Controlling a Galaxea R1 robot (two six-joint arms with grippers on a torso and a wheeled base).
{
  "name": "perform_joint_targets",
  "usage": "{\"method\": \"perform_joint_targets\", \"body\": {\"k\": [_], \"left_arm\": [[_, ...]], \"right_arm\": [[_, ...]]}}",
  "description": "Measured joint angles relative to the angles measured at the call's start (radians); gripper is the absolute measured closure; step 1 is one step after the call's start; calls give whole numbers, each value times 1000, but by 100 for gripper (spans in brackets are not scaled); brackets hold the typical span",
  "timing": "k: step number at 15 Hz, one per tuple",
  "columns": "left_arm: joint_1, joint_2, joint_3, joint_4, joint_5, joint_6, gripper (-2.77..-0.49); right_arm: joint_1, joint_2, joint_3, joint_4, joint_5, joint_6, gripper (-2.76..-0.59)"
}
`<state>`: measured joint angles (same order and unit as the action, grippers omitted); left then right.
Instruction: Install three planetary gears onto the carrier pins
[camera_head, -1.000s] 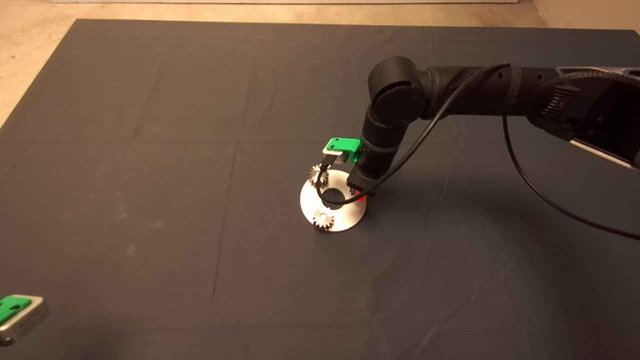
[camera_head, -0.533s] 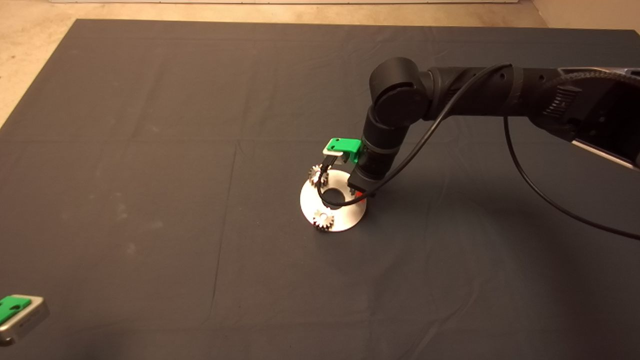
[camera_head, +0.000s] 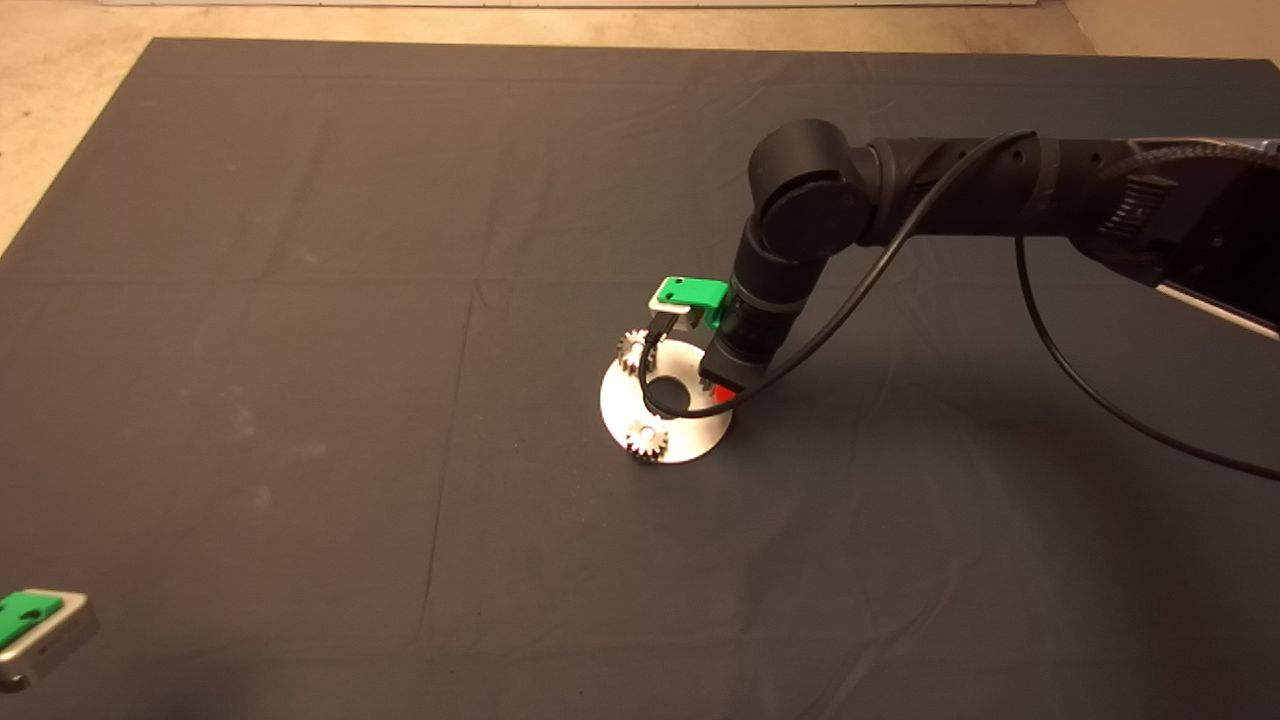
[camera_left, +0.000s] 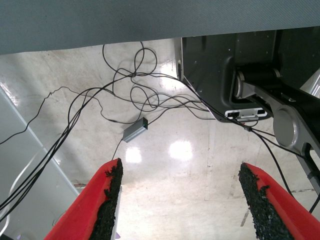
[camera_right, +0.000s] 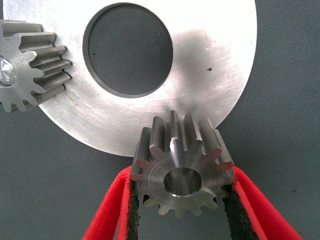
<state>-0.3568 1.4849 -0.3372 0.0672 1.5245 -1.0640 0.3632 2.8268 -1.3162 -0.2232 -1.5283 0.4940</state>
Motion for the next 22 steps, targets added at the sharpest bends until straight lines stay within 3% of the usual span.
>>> {"method": "perform_joint_targets", "body": {"k": [5, 9, 13, 22], "left_arm": [[0, 0, 0, 0, 0, 0, -161], [0, 0, 0, 0, 0, 0, -161], [0, 0, 0, 0, 0, 0, -161], [0, 0, 0, 0, 0, 0, -161]], "right_arm": [[-8, -13, 7, -4, 9, 0, -98], [-11, -12, 7, -7, 9, 0, -98], [-11, 5, 3, -11, -11, 0, -98], [-11, 11, 2, -11, -15, 0, -102]]}}
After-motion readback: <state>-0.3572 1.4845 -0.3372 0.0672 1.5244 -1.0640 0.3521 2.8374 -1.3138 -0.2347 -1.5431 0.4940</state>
